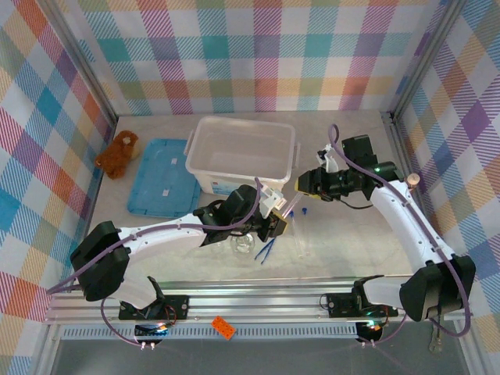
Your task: Organize the chemistry lab equipment
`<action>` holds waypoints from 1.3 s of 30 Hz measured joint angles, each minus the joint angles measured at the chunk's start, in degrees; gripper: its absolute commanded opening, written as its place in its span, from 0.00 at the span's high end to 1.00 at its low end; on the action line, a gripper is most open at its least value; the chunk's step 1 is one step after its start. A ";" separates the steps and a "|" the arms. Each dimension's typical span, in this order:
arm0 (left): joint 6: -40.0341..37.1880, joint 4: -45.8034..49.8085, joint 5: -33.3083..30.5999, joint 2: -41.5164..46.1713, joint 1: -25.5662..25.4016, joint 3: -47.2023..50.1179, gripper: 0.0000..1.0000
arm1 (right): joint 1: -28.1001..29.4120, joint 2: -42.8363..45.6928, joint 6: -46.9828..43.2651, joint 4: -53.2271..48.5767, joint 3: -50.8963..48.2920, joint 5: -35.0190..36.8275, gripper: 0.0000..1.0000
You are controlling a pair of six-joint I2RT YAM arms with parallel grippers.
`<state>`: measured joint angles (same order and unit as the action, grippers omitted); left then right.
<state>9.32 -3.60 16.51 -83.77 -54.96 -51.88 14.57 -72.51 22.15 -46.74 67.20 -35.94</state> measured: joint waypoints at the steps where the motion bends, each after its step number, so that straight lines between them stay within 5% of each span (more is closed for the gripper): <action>1: -0.04 0.31 0.02 0.00 0.00 0.00 1.00 | 0.02 -0.07 0.07 0.13 -0.04 -0.20 0.59; 27: -1.25 0.98 0.13 0.26 0.70 0.02 0.99 | 0.13 -0.55 0.07 1.46 -1.64 -2.12 0.83; 39: -0.92 1.42 -0.48 0.68 1.25 0.02 0.57 | 0.13 -0.70 0.02 1.60 -1.62 -1.51 0.83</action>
<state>8.40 -2.17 16.03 -83.09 -53.71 -51.86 14.70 -73.21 22.17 -45.15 65.58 -37.45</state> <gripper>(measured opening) 0.376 0.171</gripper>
